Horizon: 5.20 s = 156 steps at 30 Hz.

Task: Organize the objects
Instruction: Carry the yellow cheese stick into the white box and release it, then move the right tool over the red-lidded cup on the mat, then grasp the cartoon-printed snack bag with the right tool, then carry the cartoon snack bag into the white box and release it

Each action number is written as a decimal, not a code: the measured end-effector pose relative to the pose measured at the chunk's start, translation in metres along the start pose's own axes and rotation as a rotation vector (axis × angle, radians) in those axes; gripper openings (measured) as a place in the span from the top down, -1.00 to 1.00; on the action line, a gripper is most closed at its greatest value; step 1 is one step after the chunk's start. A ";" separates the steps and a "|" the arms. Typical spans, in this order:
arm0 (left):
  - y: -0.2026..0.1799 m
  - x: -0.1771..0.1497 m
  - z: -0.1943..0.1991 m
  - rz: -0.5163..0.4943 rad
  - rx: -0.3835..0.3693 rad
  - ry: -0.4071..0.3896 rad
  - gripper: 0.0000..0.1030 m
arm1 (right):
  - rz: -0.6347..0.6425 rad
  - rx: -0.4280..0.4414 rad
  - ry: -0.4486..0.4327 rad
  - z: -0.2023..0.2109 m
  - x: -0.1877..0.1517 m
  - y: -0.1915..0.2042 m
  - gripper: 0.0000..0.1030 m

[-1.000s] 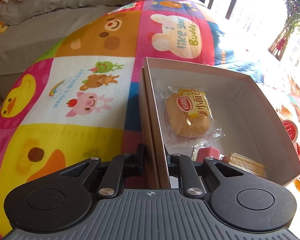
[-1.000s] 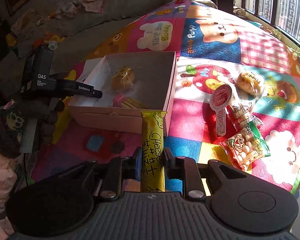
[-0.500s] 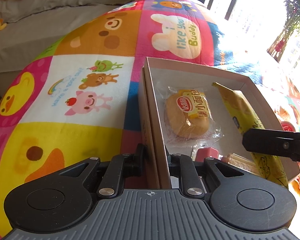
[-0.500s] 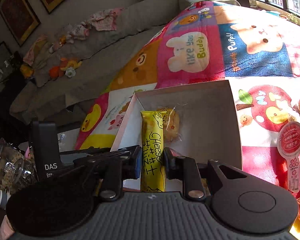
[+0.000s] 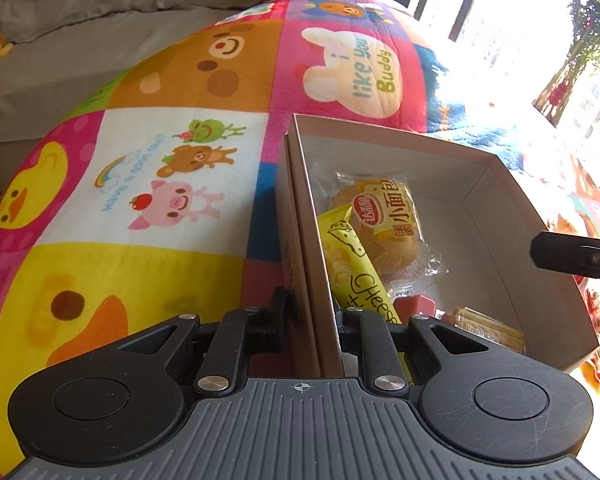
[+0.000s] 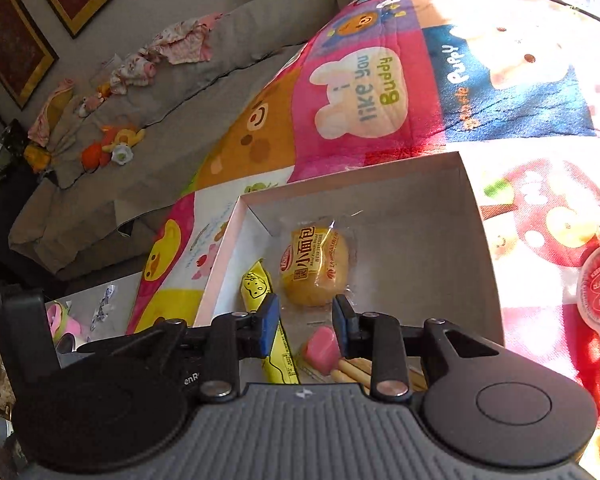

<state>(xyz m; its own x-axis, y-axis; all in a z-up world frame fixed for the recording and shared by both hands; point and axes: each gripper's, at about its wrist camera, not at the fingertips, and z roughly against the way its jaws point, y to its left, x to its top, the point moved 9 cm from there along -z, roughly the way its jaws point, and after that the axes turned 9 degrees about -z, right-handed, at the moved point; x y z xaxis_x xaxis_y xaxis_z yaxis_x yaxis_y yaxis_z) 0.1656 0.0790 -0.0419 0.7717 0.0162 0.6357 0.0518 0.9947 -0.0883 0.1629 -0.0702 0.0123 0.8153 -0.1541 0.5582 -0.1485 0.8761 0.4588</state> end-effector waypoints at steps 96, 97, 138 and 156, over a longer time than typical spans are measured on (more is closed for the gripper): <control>-0.005 -0.001 0.000 0.002 0.028 0.025 0.65 | 0.126 -0.322 -0.143 0.050 -0.103 -0.128 -1.00; -0.004 -0.001 0.000 0.002 0.029 0.025 0.65 | 0.108 -0.325 -0.145 0.050 -0.102 -0.128 -1.00; -0.004 -0.002 -0.002 -0.005 0.038 0.026 0.67 | -0.033 -0.513 -0.181 0.093 -0.076 -0.201 -0.09; -0.002 -0.004 -0.002 0.011 0.024 -0.023 0.66 | -0.020 -0.228 -0.047 0.133 -0.134 -0.077 -0.07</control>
<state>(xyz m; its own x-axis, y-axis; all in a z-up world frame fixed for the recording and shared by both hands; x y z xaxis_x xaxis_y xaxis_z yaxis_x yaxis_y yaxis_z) 0.1632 0.0764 -0.0457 0.7577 0.0288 0.6520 0.0286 0.9966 -0.0772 -0.0094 -0.1779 -0.0055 0.7891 -0.1887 0.5846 0.0021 0.9525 0.3046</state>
